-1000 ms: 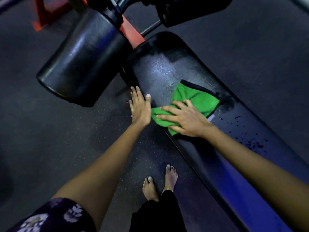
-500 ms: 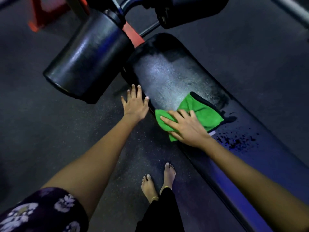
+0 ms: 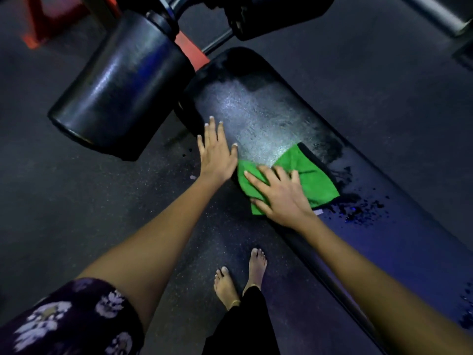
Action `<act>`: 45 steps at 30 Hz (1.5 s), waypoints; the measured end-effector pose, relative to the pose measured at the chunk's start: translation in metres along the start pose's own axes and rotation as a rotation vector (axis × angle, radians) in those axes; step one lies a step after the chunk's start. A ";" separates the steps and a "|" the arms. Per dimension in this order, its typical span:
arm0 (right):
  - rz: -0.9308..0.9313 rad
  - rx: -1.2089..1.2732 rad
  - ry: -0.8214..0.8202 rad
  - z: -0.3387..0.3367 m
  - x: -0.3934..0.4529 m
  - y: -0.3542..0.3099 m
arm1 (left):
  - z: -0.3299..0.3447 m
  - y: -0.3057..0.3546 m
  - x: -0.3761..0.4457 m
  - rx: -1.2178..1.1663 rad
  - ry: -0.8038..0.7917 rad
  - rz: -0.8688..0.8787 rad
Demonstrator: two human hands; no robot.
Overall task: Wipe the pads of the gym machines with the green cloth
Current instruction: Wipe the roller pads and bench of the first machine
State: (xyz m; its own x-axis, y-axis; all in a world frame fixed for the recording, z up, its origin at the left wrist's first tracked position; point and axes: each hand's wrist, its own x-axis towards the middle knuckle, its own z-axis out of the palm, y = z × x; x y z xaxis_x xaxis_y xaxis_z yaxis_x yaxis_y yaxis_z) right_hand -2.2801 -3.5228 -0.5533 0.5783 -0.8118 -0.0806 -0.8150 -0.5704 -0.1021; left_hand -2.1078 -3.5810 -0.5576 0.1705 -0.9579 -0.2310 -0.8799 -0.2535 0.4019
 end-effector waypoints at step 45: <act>0.601 0.227 0.062 -0.021 0.014 0.033 | 0.034 0.033 0.029 -0.001 0.174 0.337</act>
State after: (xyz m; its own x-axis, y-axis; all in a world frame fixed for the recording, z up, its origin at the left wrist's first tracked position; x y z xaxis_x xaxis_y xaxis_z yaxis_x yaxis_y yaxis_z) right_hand -2.2995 -3.5558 -0.5372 0.0142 -0.9911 -0.1326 -0.9642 0.0216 -0.2644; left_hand -2.1469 -3.6129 -0.5813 -0.0557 -0.9961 0.0683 -0.8988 0.0798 0.4309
